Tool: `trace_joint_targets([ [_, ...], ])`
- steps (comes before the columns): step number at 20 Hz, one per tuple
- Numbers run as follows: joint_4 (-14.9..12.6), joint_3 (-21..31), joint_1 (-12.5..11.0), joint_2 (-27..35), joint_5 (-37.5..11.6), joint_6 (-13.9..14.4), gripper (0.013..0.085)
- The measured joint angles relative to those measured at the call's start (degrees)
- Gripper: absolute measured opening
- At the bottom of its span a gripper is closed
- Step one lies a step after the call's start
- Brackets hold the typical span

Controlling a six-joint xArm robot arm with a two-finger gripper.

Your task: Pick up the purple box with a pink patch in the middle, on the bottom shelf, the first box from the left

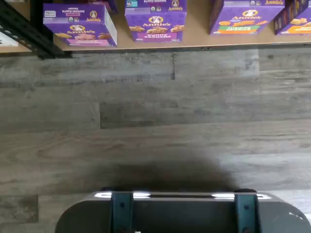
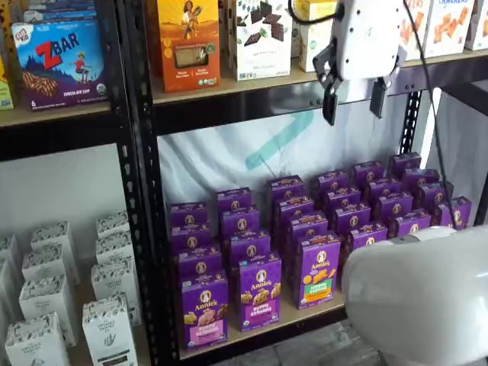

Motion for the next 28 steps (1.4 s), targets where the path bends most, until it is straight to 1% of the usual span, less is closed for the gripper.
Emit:
trace_joint_targets([
  [3,0.6,4.3,-0.7,-0.7,-3.9,-0.8,0.0850],
  [10,0.1,13.8,0.6,0.3,-13.0,0.2,0.0850],
  [15,1.3,20.1,1.3,2.5,-21.0,0.5,0.0850],
  [19,2.4,24.1,2.0,5.7,-27.7,0.4,0.0850],
  [20,2.3,24.9,2.3,7.0,-29.5,0.7,0.0850],
  [22,1.1,26.1,3.2,10.2,-32.9,1.8,0.0850],
  [24,0.9,27.1,3.5,13.0,-36.3,2.1,0.0850],
  [25,0.9,27.8,3.6,14.4,-38.7,2.1,0.0850],
  [27,-0.4,29.5,4.2,16.9,-44.9,3.1,0.0850],
  [28,-0.2,30.2,4.3,18.0,-47.8,3.1,0.0850],
])
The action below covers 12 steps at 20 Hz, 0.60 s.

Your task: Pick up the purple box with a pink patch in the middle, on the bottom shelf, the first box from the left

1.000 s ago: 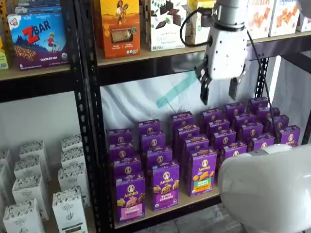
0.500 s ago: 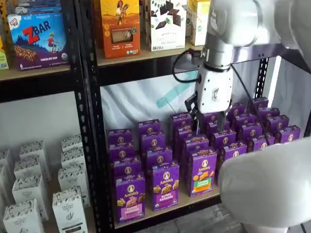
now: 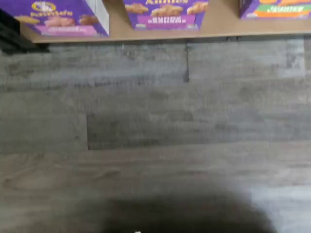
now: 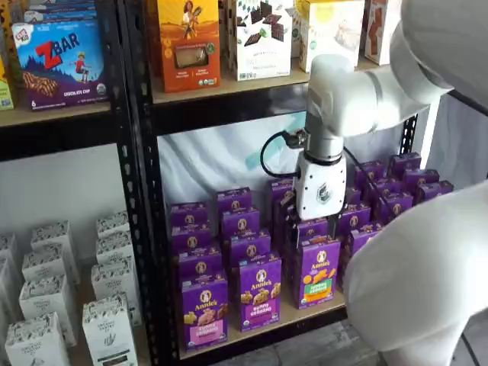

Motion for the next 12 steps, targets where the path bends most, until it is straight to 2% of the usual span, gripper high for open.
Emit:
trace_joint_targets([
  [2,1.1,0.8,0.3,3.2,-5.2,-0.6,0.0850],
  [5,-0.4,0.8,1.6,9.3,-11.5,1.6,0.0850],
  [9,-1.9,-1.2,2.6,17.8,-16.5,3.7,0.0850],
  [12,-1.3,-2.9,3.3,24.1,-20.5,3.8,0.0850],
])
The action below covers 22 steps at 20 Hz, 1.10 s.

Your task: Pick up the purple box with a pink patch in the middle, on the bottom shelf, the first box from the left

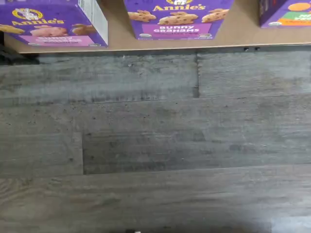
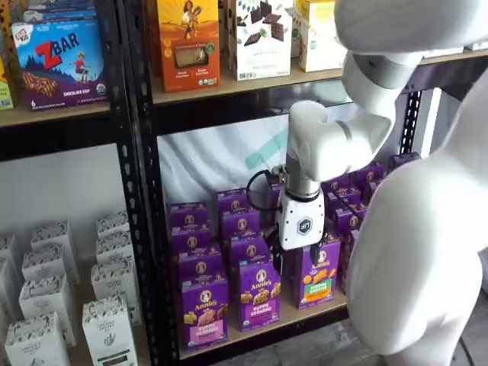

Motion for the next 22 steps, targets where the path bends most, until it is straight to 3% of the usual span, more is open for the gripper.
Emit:
trace_joint_targets([
  [9,0.7,-6.9,3.4,15.6,-6.1,2.5,0.0850],
  [14,8.3,-10.4,6.4,22.7,-10.4,-1.7,0.0850],
  [17,8.1,-13.7,7.5,26.9,-10.6,-0.4,0.0850],
  [20,5.7,-16.6,8.1,30.6,-12.0,2.4,0.0850],
  [22,6.2,-18.6,8.4,32.8,-12.0,2.3,0.0850],
])
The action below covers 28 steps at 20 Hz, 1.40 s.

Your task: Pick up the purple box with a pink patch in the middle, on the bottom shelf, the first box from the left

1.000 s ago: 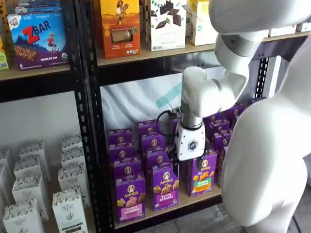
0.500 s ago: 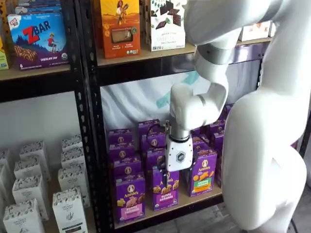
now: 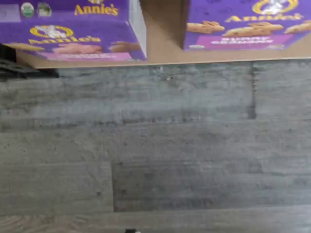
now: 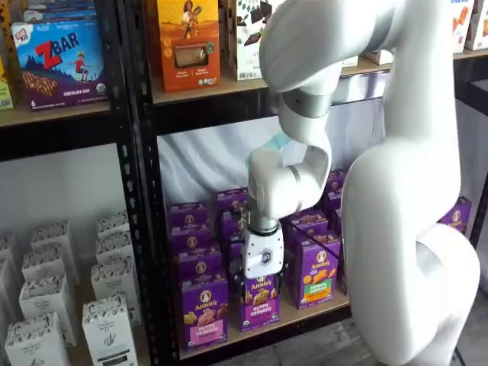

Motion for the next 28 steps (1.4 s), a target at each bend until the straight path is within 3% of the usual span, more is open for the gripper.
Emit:
trace_joint_targets([
  [4,-2.0,-4.3,0.2,4.5,-0.3,2.1,0.0850],
  [12,-1.3,-10.8,0.7,9.8,-0.2,1.9,0.0850],
  [15,-2.4,-13.1,0.5,11.2,0.9,2.8,0.0850],
  [23,1.0,-17.6,0.6,15.0,-0.1,-0.3,0.0850],
  [28,-0.8,-20.7,1.2,17.1,0.1,1.9,0.0850],
])
